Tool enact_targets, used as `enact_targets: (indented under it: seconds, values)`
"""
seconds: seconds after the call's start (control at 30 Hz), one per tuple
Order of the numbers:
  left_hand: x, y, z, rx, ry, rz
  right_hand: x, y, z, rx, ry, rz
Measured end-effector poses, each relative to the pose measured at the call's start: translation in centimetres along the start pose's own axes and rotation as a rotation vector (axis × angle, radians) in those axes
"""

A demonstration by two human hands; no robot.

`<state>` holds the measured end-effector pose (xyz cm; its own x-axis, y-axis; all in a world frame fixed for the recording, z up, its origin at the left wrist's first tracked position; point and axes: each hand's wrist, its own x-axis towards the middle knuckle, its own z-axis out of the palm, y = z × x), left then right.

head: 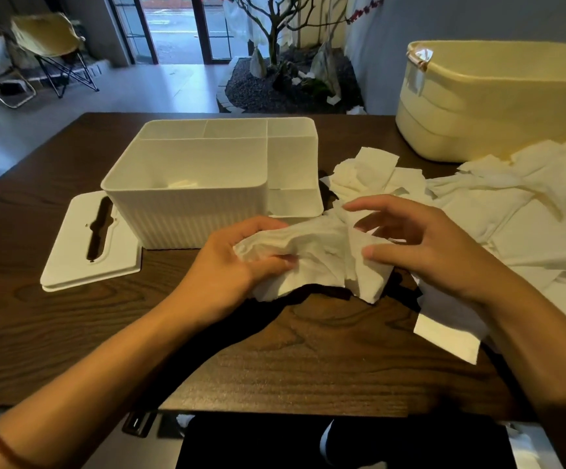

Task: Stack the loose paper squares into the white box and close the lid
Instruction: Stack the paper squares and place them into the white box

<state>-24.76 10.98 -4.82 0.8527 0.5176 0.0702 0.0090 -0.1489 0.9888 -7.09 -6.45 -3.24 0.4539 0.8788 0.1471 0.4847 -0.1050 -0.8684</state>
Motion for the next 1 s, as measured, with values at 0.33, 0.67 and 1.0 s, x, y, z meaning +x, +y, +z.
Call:
enact_targets:
  seconds: [0.33,0.67,1.0]
  values:
    - [0.5,-1.2,-0.8,-0.234,0.006,-0.054,1.6,-0.4,-0.3,-0.345,-0.221,0.216]
    - [-0.3,-1.2,-0.3,0.116,-0.249,0.116,1.9,-1.7,2.8,-0.224,0.010,-0.007]
    - [-0.5,-2.0,-0.1,0.197,-0.067,0.211,2.5,-2.4,2.4,-0.121,-0.060,0.026]
